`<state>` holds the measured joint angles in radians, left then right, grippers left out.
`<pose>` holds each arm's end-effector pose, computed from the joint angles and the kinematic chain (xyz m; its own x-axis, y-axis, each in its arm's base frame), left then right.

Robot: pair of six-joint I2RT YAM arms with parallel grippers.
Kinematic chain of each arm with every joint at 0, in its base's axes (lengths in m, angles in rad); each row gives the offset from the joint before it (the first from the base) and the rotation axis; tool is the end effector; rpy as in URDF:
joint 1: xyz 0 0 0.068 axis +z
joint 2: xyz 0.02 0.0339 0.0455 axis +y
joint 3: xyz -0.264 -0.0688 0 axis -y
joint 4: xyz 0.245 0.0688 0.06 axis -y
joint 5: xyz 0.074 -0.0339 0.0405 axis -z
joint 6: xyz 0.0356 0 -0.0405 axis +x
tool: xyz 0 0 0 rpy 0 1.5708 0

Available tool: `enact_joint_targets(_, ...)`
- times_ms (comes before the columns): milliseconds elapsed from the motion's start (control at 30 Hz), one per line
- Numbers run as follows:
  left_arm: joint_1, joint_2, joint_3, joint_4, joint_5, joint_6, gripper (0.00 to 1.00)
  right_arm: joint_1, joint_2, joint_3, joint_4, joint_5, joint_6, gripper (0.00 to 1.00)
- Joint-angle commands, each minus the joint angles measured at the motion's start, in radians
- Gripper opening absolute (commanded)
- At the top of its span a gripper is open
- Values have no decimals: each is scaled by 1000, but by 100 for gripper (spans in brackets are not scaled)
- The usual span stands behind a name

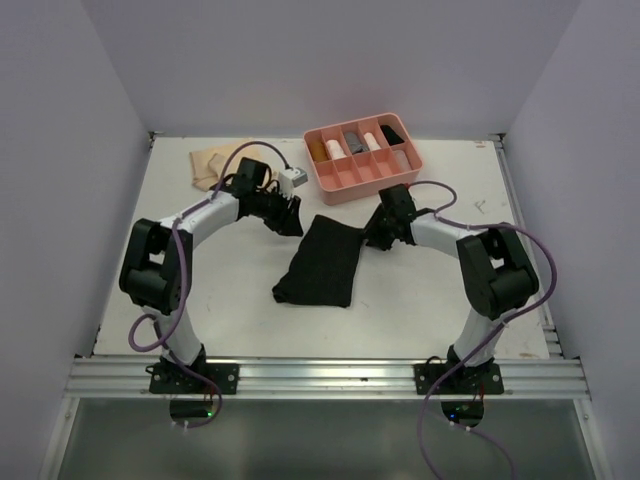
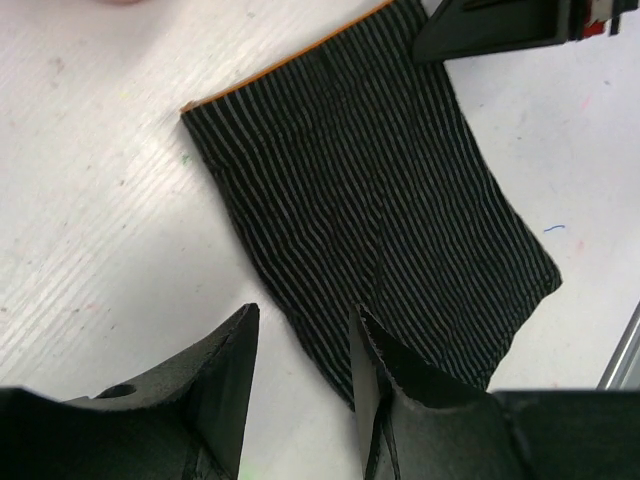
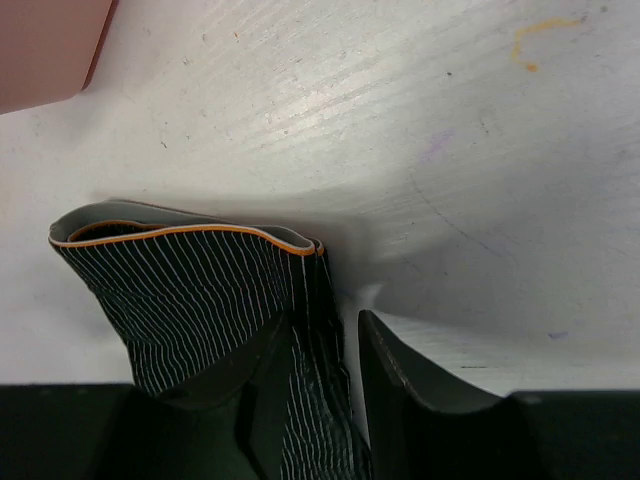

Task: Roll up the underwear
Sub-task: Fold the underwear

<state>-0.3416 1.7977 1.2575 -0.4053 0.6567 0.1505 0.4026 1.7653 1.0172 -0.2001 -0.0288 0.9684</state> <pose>0.3509 -0.1478 0.2133 -0.6650 0.3625 -0.6529 0.7098 0.5787 -0.4016 0.3265 0.1402 0.1608 -0.7589 0.5720 -0.3111 0.3852 0.7796 0.4938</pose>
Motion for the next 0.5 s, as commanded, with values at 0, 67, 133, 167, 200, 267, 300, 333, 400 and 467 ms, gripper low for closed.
enact_joint_targets(0, 27, 19, 0, 5, -20, 18, 45, -25, 48, 52, 99, -45, 16, 38)
enact_joint_targets(67, 35, 22, -12, 8, -12, 24, 45, -45, 80, 61, 107, -66, 36, 37)
enact_joint_targets(133, 42, 29, -18, 11, 0, 27, 44, -51, 108, 61, 119, -77, 47, 36)
enact_joint_targets(167, 44, 32, -18, 5, 9, 34, 44, -54, 114, 58, 123, -82, 47, 36)
enact_joint_targets(200, 44, 35, -18, -7, 14, 38, 43, -54, 123, 57, 123, -88, 49, 36)
enact_joint_targets(267, 44, 38, -29, -10, 41, 50, 43, -56, 143, 49, 139, -108, 52, 33)
enact_joint_targets(300, 44, 42, -33, -15, 46, 50, 42, -57, 148, 37, 146, -111, 50, 27)
enact_joint_targets(333, 44, 46, -35, -15, 47, 50, 41, -56, 152, 29, 156, -115, 50, 24)
enact_joint_targets(400, 44, 60, -37, -17, 47, 52, 40, -58, 158, 3, 162, -129, 46, 9)
enact_joint_targets(467, 44, 80, -33, -9, 40, 43, 40, -59, 140, -26, 175, -137, 32, 2)
